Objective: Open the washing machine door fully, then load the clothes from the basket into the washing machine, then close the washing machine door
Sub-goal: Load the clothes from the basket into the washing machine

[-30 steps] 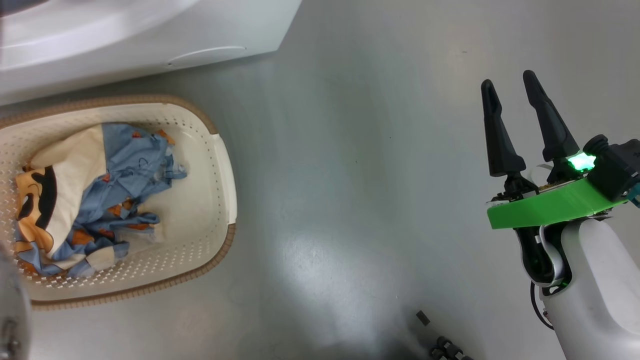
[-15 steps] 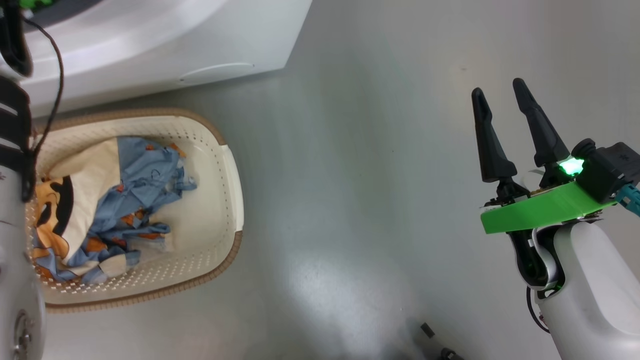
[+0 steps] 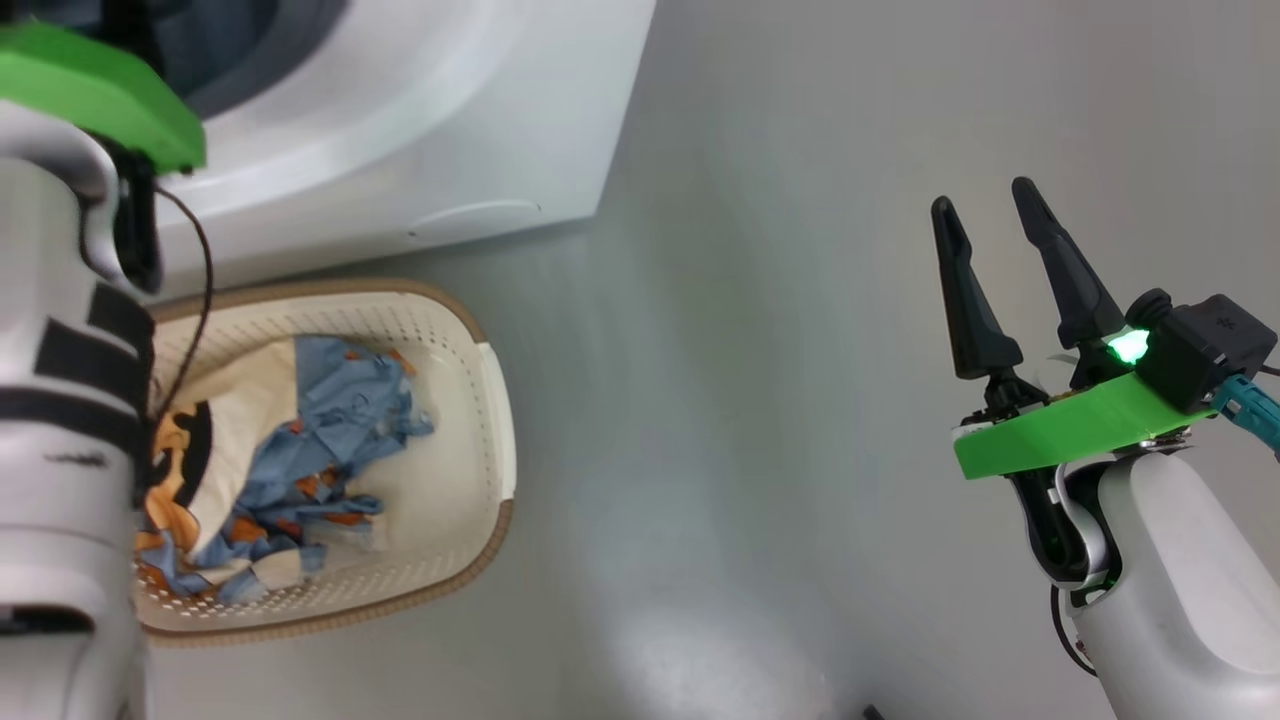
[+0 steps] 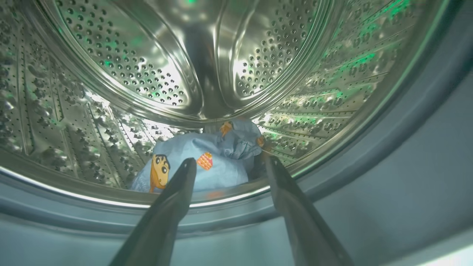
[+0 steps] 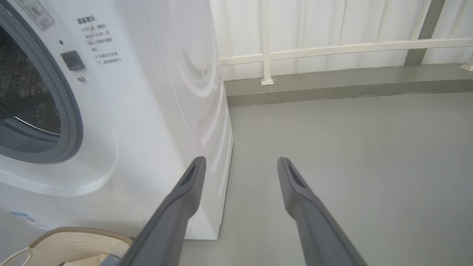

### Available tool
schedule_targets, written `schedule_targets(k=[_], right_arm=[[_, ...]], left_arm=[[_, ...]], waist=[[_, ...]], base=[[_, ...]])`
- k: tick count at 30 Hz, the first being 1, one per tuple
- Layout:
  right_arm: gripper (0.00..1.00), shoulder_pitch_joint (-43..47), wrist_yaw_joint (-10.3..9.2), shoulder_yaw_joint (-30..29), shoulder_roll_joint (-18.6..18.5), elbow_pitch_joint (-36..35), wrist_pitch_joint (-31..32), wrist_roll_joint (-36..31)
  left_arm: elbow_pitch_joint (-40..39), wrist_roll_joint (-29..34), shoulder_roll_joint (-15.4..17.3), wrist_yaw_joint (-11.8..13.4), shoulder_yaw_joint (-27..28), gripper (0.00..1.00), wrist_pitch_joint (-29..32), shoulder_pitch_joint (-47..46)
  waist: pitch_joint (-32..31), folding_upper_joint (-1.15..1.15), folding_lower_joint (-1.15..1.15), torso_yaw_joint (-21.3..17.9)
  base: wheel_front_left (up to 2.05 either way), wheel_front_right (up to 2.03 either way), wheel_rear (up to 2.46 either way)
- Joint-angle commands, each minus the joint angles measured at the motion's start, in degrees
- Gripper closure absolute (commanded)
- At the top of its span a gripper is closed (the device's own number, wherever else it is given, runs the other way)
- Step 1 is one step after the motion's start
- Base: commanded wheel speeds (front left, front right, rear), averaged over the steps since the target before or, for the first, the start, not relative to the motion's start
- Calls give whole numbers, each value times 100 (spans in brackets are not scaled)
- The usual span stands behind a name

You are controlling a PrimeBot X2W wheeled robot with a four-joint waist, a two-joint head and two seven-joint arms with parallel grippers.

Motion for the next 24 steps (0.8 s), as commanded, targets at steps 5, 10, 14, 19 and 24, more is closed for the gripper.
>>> schedule_targets(k=[5,10,14,19,24], right_arm=[[0,258,43,135,-78,-17,-46,36],[0,391,43,170,-79,103,-46,86],[0,530,43,186,-72,189,-46,116],[0,711,43,212,-99,297,-46,152],[0,825,43,218,-162,352,-46,176]], left_arm=[[-843,9,146,-12,209,0,-59,815],[-1263,3,99,-68,354,0,-60,1479],[-1544,28,65,-114,431,0,-60,2017],[-1891,50,-27,-176,515,0,-61,2755],[-2162,70,-112,-220,555,0,-61,3272]], waist=[[-683,0,0,295],[-1154,0,0,424],[-1539,0,0,520],[-1994,0,0,660],[-2281,0,0,783]], base=[[0,0,0],[0,0,0],[0,0,0],[0,0,0],[0,0,0]])
